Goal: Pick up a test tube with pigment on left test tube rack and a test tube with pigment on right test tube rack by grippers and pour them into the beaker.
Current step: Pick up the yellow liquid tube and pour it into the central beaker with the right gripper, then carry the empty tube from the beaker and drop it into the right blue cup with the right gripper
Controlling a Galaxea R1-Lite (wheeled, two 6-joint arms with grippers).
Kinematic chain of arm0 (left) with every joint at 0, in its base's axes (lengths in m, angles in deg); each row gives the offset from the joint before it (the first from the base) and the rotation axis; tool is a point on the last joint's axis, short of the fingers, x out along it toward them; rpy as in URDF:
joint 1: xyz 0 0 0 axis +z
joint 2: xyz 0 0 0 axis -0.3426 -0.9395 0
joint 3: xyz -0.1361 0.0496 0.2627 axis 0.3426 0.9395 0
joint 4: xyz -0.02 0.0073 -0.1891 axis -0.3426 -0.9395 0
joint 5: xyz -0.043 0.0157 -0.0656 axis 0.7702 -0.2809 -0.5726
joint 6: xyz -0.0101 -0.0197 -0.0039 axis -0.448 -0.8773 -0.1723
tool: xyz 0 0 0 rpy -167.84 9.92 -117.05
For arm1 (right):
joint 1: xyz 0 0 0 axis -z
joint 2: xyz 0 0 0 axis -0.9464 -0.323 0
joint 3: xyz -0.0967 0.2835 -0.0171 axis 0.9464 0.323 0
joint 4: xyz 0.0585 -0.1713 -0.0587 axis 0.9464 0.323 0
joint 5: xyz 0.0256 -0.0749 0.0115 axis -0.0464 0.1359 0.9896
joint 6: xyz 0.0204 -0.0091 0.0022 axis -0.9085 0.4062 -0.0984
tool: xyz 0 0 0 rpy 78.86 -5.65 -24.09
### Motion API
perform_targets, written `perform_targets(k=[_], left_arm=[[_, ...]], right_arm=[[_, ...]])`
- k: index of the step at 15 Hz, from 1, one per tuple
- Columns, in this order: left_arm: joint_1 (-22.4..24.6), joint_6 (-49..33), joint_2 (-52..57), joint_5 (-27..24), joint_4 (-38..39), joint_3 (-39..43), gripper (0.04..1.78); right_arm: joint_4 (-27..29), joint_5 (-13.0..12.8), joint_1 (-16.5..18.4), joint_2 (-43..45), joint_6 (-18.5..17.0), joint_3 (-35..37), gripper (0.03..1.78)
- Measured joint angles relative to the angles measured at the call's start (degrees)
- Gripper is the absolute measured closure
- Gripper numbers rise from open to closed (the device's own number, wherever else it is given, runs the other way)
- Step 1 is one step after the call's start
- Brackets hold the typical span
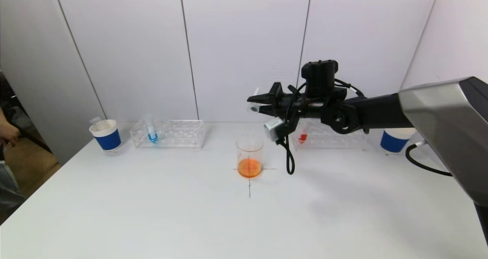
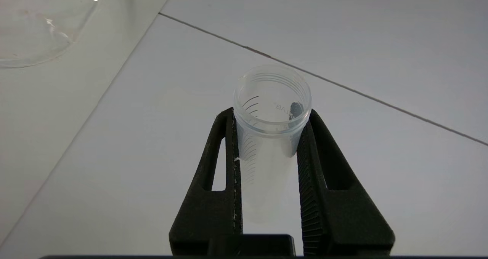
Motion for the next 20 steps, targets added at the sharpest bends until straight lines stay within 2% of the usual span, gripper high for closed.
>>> perform_targets(k=[8, 11, 13, 16, 17, 20], left_arm=[[0.0, 0.0, 0.0, 0.0, 0.0, 0.0, 0.06], [0.0, 0.0, 0.0, 0.0, 0.0, 0.0, 0.06], [0.0, 0.0, 0.0, 0.0, 0.0, 0.0, 0.06], [0.0, 0.0, 0.0, 0.0, 0.0, 0.0, 0.06], [0.0, 0.0, 0.0, 0.0, 0.0, 0.0, 0.06], [0.0, 0.0, 0.0, 0.0, 0.0, 0.0, 0.06]], right_arm=[[1.4, -0.1, -0.7, 5.0, -21.2, 0.2, 1.33], [8.0, -0.7, -0.2, 8.0, -27.7, 0.3, 1.33], [10.6, -1.5, 0.8, 9.9, -31.6, 0.2, 1.33], [11.0, -1.5, 2.8, 12.7, -37.6, 0.2, 1.33], [12.1, -1.5, 3.8, 13.8, -40.2, 0.3, 1.33], [15.8, -1.3, 7.4, 16.6, -45.1, 0.5, 1.33]])
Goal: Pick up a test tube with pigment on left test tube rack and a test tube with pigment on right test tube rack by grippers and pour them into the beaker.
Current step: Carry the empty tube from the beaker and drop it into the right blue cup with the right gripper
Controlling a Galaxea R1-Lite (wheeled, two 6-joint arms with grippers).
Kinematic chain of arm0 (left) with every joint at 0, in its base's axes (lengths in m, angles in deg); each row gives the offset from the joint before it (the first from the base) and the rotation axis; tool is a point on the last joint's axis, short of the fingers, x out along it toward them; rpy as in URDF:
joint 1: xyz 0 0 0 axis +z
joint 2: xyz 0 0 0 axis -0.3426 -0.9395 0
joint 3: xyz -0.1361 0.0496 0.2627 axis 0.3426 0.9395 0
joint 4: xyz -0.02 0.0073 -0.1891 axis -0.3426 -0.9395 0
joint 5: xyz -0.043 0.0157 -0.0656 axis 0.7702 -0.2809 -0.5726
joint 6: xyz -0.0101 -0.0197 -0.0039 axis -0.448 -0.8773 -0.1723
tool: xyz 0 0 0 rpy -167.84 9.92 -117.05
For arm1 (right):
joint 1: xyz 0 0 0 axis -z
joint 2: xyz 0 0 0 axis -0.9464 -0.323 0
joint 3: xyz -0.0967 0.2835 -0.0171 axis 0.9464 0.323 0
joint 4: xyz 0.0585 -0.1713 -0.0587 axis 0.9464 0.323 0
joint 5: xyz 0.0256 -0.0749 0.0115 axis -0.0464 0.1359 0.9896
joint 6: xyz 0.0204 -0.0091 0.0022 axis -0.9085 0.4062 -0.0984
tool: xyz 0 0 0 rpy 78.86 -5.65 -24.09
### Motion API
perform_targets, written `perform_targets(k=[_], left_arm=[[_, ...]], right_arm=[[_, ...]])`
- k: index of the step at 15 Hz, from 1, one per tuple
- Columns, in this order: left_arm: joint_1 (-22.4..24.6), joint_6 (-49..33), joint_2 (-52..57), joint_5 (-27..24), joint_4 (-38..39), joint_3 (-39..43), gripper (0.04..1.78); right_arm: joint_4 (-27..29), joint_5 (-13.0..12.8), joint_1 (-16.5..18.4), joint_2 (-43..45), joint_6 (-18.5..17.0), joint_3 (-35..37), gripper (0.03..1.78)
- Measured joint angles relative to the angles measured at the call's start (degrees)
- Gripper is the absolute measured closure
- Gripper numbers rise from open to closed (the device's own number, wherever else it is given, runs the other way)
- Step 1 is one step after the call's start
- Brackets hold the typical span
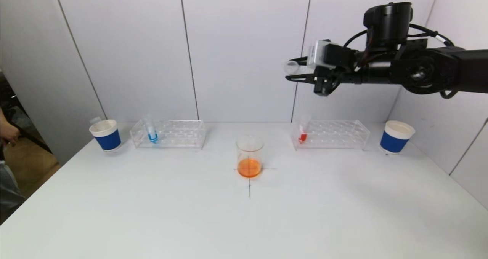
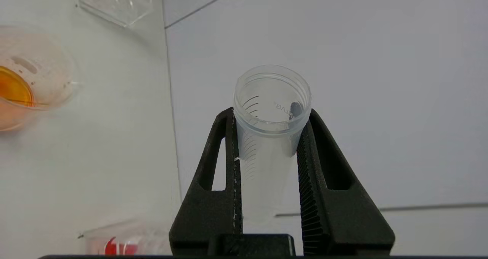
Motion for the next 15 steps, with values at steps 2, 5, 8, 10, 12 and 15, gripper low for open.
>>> perform_targets(k=[2, 5, 8, 10, 12, 15], left_arm=[[0.0, 0.0, 0.0, 0.0, 0.0, 0.0, 0.06], [0.0, 0.0, 0.0, 0.0, 0.0, 0.0, 0.06], [0.0, 0.0, 0.0, 0.0, 0.0, 0.0, 0.06], [0.0, 0.0, 0.0, 0.0, 0.0, 0.0, 0.06], [0.0, 0.0, 0.0, 0.0, 0.0, 0.0, 0.06], [0.0, 0.0, 0.0, 0.0, 0.0, 0.0, 0.06]], right_arm=[[0.9, 0.1, 2.3, 1.7, -4.5, 0.7, 1.33], [0.5, 0.2, 4.5, 4.4, -15.2, 1.9, 1.33], [-0.3, -0.1, 7.3, 6.7, -27.5, 2.8, 1.33], [-2.4, -0.7, 8.9, 7.6, -35.0, 3.4, 1.33], [-5.2, -5.1, 10.1, 8.5, -45.4, 4.2, 1.33], [-6.4, -15.2, 10.9, 9.1, -57.5, 4.7, 1.33]])
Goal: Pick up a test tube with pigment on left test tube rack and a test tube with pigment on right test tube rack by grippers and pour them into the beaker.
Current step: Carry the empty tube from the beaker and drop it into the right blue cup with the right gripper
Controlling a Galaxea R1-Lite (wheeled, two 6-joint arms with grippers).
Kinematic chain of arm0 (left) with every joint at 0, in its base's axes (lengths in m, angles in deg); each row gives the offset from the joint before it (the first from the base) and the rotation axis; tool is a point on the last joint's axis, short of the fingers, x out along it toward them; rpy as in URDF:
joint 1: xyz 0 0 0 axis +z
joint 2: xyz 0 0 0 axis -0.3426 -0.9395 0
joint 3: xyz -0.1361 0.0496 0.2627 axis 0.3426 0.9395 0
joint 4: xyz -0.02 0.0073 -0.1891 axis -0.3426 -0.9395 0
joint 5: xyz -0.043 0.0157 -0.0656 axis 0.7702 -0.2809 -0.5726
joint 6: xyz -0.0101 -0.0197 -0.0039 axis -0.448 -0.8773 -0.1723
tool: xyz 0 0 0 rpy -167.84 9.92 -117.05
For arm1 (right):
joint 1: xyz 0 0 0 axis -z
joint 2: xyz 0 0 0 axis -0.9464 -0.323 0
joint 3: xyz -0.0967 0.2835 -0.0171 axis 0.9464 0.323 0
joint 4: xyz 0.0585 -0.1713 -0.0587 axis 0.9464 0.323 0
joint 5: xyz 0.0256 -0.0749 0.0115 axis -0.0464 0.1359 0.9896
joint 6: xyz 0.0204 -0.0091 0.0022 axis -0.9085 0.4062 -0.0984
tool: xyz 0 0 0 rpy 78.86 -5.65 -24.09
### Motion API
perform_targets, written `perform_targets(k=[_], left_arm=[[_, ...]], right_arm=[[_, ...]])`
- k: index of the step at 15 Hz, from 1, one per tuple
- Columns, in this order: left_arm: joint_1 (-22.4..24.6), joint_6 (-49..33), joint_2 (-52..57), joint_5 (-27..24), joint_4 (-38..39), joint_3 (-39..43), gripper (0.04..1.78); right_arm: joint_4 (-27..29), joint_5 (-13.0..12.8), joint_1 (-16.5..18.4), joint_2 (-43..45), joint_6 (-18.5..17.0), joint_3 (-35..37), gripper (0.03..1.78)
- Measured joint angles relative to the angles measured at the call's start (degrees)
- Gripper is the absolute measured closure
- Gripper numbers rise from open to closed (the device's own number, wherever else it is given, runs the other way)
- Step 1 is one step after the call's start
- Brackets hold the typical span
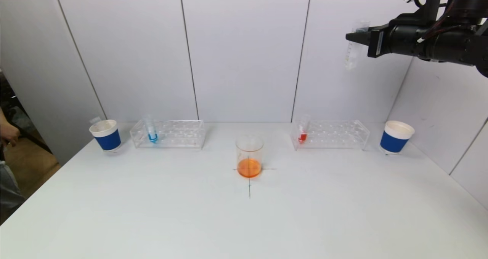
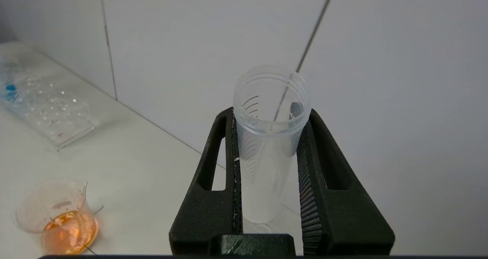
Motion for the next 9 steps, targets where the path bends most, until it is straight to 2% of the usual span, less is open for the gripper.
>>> perform_targets(k=[2, 3, 5, 7, 9], left_arm=[[0.0, 0.0, 0.0, 0.0, 0.0, 0.0, 0.06], [0.0, 0.0, 0.0, 0.0, 0.0, 0.0, 0.06], [0.0, 0.0, 0.0, 0.0, 0.0, 0.0, 0.06], [0.0, 0.0, 0.0, 0.0, 0.0, 0.0, 0.06], [0.0, 0.0, 0.0, 0.0, 0.0, 0.0, 0.06]], right_arm=[[0.0, -6.0, 0.9, 0.1, -3.3, 0.7, 1.33], [-0.2, -7.8, 1.4, 0.2, -3.8, 1.5, 1.33], [-2.5, -8.5, 2.6, 0.5, -5.7, 4.2, 1.33], [-7.3, -8.6, 3.8, 0.6, -6.7, 7.2, 1.33], [-11.5, -8.7, 5.4, 0.5, -9.1, 9.7, 1.33]])
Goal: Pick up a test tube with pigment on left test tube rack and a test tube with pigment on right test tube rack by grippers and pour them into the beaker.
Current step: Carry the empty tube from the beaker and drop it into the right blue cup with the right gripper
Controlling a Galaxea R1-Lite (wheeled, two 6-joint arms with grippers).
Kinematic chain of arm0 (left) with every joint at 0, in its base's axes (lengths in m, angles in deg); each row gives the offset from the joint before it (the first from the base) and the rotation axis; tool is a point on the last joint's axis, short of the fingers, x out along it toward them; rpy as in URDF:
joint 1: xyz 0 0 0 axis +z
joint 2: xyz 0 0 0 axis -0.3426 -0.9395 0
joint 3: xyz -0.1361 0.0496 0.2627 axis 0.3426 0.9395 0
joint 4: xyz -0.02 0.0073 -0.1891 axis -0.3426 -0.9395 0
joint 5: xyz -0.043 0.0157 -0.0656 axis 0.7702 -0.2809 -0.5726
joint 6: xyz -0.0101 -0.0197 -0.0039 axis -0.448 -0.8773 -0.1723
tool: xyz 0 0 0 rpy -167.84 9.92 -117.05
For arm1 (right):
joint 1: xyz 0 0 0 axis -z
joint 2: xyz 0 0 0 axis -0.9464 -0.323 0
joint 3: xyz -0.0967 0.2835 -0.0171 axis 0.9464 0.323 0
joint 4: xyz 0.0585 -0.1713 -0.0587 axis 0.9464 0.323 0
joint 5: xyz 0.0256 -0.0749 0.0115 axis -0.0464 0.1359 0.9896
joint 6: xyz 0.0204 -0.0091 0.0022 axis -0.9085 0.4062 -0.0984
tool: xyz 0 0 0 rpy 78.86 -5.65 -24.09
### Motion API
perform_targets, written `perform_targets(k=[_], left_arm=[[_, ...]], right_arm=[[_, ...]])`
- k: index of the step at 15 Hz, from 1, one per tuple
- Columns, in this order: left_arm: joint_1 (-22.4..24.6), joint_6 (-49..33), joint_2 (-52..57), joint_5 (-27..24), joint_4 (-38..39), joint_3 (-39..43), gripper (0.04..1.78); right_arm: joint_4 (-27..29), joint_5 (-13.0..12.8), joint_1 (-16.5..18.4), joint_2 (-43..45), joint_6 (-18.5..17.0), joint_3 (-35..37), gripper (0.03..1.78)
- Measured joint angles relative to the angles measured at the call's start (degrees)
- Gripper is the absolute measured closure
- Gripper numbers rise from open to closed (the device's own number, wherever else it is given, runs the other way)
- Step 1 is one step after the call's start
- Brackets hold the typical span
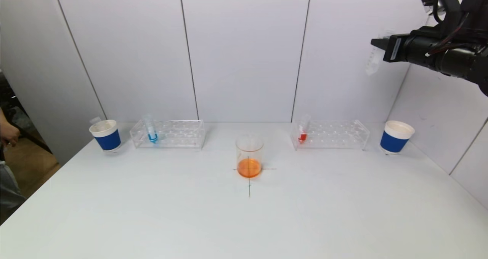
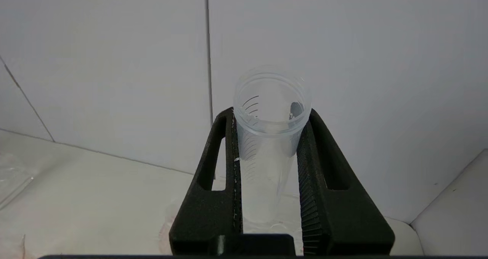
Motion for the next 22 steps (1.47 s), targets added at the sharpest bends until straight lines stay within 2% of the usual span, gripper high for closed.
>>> perform_targets(k=[6, 11, 13, 17, 22], left_arm=[[0.0, 0.0, 0.0, 0.0, 0.0, 0.0, 0.06], [0.0, 0.0, 0.0, 0.0, 0.0, 0.0, 0.06], [0.0, 0.0, 0.0, 0.0, 0.0, 0.0, 0.06], [0.0, 0.0, 0.0, 0.0, 0.0, 0.0, 0.06], [0.0, 0.0, 0.0, 0.0, 0.0, 0.0, 0.06]], right_arm=[[-1.2, -0.4, 5.5, -1.0, -0.8, 4.9, 1.33], [-6.3, -0.3, 10.2, -3.8, -0.8, 6.7, 1.33], [-6.6, -0.3, 11.8, -5.3, -0.8, 6.7, 1.33], [-6.8, -0.3, 13.9, -8.5, -0.6, 6.5, 1.33], [-10.7, -0.3, 15.3, -12.4, -0.3, 6.3, 1.33]])
